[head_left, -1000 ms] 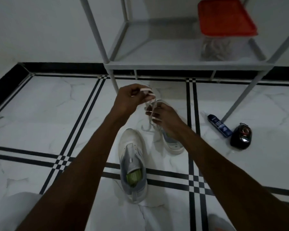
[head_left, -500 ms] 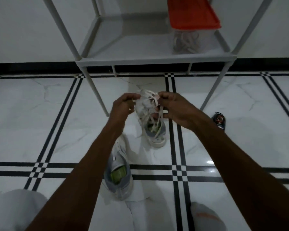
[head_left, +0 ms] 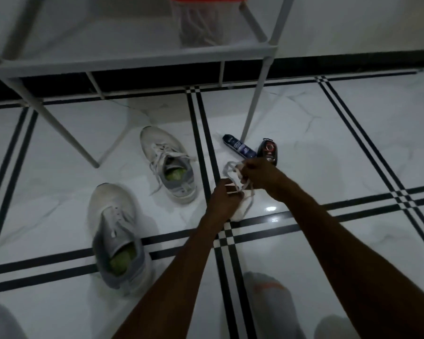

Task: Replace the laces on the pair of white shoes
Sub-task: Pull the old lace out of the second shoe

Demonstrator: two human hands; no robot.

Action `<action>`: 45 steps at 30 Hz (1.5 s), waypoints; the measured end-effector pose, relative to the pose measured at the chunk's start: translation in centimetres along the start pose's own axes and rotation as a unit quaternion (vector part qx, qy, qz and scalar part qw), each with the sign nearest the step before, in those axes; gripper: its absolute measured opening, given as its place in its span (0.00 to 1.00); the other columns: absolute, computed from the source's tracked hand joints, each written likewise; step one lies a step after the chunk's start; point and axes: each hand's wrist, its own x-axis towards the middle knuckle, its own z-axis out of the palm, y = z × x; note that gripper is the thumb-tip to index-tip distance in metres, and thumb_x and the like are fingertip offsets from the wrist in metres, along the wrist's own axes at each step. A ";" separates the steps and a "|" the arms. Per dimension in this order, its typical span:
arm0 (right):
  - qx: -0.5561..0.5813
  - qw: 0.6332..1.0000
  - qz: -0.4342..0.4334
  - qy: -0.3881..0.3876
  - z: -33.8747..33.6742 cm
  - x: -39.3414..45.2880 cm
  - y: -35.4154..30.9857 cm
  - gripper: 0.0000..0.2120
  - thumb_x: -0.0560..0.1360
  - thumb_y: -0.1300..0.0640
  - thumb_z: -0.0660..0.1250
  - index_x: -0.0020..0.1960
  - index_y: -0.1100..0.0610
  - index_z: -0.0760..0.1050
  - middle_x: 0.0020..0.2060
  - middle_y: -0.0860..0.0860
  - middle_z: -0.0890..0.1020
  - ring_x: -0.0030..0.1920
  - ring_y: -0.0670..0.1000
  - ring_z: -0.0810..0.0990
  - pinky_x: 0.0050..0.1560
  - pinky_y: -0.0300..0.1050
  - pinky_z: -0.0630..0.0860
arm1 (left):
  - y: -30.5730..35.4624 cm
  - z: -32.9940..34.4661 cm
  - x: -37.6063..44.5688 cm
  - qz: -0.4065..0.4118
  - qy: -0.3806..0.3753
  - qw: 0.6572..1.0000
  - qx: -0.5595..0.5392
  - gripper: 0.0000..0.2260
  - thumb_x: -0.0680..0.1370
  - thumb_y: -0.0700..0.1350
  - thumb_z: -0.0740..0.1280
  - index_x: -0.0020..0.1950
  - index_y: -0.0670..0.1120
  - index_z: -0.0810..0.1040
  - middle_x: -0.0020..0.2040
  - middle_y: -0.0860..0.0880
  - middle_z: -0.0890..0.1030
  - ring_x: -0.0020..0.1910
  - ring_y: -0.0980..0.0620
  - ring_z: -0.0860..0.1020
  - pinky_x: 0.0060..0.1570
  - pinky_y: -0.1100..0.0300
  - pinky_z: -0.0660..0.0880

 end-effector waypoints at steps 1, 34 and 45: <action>-0.052 0.999 -0.003 -0.003 0.1 0.2 1.1 0.10 0.81 0.60 0.63 0.52 0.67 0.78 0.38 0.57 0.80 0.39 0.54 0.80 0.48 0.52 0.78 | -0.4 0.4 0.4 -0.007 0.008 1.000 0.012 0.11 0.78 0.41 0.70 0.59 0.48 0.77 0.58 0.43 0.82 0.56 0.45 0.81 0.61 0.45 0.77; -0.117 0.986 -0.061 -0.102 13.0 5.2 -4.8 0.31 0.74 0.55 0.72 0.74 0.54 0.65 0.65 0.56 0.75 0.58 0.55 0.78 0.44 0.46 0.81 | -5.5 -18.2 -6.5 -0.174 0.283 0.864 0.378 0.32 0.74 0.53 0.70 0.77 0.53 0.65 0.78 0.49 0.63 0.76 0.33 0.59 0.74 0.30 0.46; -0.139 0.982 -0.088 -0.097 15.6 -1.0 -0.9 0.34 0.71 0.54 0.75 0.72 0.56 0.64 0.60 0.56 0.79 0.55 0.56 0.80 0.53 0.51 0.81 | -6.3 -23.1 -6.2 -0.090 0.265 0.873 0.399 0.34 0.72 0.45 0.72 0.78 0.49 0.68 0.78 0.46 0.66 0.73 0.36 0.68 0.70 0.39 0.66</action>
